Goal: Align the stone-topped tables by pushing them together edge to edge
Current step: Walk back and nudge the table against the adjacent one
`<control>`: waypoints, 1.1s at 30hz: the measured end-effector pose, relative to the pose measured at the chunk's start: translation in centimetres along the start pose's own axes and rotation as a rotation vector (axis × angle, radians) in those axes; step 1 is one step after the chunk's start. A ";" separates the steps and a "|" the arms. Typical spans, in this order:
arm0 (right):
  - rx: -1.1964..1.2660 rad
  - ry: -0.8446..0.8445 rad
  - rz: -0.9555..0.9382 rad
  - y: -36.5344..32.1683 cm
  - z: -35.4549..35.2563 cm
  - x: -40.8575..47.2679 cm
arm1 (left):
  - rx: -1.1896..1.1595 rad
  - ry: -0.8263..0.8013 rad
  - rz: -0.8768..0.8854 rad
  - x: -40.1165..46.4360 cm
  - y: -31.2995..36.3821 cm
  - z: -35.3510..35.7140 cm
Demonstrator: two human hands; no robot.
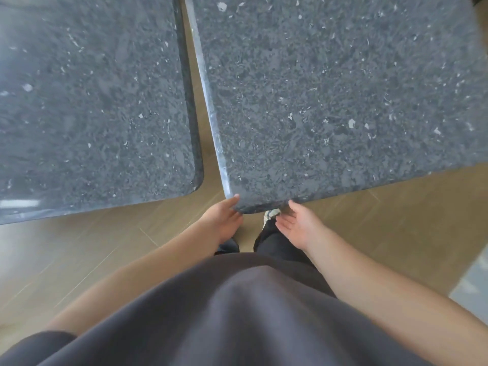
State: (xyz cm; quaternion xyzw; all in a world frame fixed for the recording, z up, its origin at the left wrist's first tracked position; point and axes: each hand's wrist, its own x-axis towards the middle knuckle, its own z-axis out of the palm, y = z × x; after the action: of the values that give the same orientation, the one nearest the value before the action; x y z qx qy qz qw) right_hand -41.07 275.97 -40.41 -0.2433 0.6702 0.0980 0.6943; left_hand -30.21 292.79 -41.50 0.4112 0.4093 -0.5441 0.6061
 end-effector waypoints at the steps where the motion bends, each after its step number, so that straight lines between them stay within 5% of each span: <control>1: 0.050 -0.002 -0.006 0.3 0.2 0.2 | -0.002 0.004 0.004 0.6 -0.3 -0.1; 13: 0.439 -0.104 -0.080 0.0 4.8 3.1 | -0.203 0.000 -0.022 4.4 -0.8 0.8; 33: 0.437 -0.009 -0.108 -0.8 5.6 3.3 | -0.280 -0.086 -0.018 5.1 -1.3 0.5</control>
State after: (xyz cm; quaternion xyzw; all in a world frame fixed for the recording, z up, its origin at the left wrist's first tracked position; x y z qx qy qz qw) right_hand -35.50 277.22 -43.60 -0.1223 0.6582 -0.0856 0.7379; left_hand -31.15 290.54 -46.25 0.2955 0.4584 -0.5041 0.6696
